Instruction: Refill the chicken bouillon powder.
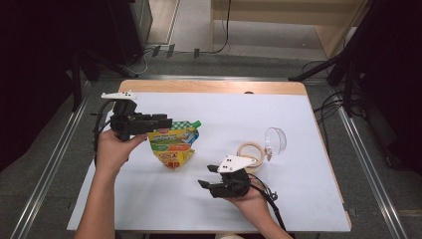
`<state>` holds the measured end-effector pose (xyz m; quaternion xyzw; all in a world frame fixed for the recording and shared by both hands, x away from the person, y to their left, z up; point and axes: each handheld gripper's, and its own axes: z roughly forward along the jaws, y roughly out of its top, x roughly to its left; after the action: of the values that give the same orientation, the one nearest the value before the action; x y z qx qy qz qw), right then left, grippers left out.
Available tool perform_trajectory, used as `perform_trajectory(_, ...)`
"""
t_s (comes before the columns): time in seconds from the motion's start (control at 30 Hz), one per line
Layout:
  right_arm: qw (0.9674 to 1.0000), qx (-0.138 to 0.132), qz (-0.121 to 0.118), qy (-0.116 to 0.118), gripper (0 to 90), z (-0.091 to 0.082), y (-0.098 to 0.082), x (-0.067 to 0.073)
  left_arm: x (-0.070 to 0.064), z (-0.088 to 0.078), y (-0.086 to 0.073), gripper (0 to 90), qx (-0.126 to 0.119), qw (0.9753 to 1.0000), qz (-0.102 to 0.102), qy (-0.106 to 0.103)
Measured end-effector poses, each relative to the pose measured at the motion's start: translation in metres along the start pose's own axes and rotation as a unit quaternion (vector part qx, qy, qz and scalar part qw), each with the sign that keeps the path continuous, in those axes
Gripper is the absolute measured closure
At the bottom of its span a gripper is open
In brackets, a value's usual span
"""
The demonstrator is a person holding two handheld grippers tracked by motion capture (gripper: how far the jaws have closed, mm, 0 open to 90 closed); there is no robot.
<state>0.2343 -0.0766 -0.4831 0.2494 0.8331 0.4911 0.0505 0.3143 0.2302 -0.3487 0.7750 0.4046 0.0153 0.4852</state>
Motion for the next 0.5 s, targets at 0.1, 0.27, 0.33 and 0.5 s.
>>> perform_trajectory(0.1, 1.0000, 0.005, 0.000, 0.003, 43.9, 0.001, 0.001, 0.001, 0.001, -0.004, 0.001, 58.9, -0.001, 1.0000, -0.005, 0.003)
perform_trajectory(0.27, 0.9999, 0.014, 0.001, 0.010, 43.9, 0.002, 0.001, 0.002, 0.004, -0.011, 0.003, 59.0, -0.007, 0.9997, -0.022, 0.006)
perform_trajectory(0.33, 0.9998, 0.017, 0.000, 0.010, 43.9, 0.002, 0.001, 0.002, 0.005, -0.015, 0.003, 58.8, -0.009, 0.9995, -0.027, 0.012)
perform_trajectory(0.5, 0.9998, 0.018, 0.001, 0.010, 43.9, 0.001, 0.003, 0.002, 0.011, -0.027, 0.002, 57.6, -0.022, 0.9988, -0.034, 0.026)
